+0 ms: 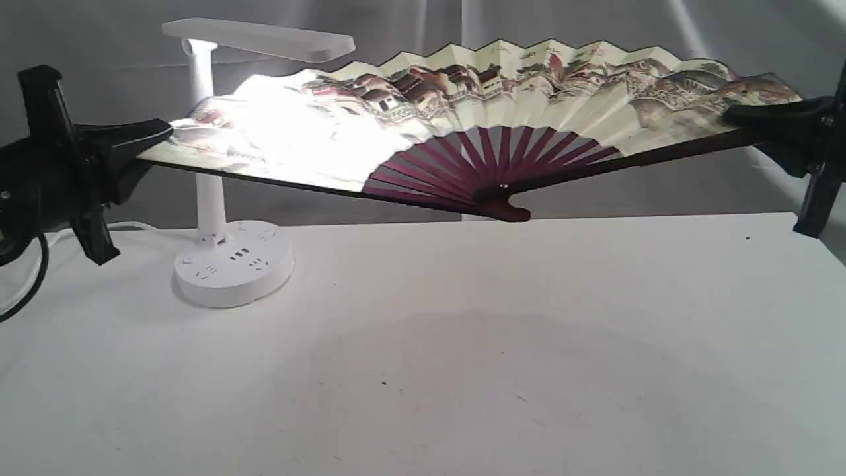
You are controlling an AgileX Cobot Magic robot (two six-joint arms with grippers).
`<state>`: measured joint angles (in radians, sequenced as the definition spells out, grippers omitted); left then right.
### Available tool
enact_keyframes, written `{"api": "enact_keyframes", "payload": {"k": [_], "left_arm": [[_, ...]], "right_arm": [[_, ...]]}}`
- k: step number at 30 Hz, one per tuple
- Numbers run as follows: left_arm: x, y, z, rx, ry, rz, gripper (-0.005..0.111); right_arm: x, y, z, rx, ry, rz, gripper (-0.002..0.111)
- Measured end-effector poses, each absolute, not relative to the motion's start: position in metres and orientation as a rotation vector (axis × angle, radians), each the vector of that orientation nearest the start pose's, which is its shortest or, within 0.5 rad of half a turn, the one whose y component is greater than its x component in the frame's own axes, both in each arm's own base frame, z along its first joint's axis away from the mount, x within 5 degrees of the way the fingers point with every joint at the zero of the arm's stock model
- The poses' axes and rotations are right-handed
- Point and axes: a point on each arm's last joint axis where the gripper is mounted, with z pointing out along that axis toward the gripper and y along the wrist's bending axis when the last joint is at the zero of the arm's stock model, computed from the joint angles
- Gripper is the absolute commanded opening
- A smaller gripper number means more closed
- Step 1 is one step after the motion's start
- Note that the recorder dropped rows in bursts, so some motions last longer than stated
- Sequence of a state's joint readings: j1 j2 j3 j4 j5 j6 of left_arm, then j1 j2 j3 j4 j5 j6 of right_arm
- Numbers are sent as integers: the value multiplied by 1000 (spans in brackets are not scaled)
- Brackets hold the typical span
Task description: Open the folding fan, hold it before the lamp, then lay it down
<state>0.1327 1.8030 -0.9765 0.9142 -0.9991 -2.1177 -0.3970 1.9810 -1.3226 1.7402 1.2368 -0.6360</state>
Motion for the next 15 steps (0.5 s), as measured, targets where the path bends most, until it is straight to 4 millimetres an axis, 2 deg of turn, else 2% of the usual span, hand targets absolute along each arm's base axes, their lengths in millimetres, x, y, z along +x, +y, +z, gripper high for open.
{"api": "enact_keyframes", "payload": {"k": [8,15], "left_arm": [[375,-12,236,-778,1650,-1579,0],[373,-14,232,-738,1728,-1542,0]], "right_arm": [[405,-78,245,686,1820,1705,0],[403,-76,240,620,1897,1648,0]]}}
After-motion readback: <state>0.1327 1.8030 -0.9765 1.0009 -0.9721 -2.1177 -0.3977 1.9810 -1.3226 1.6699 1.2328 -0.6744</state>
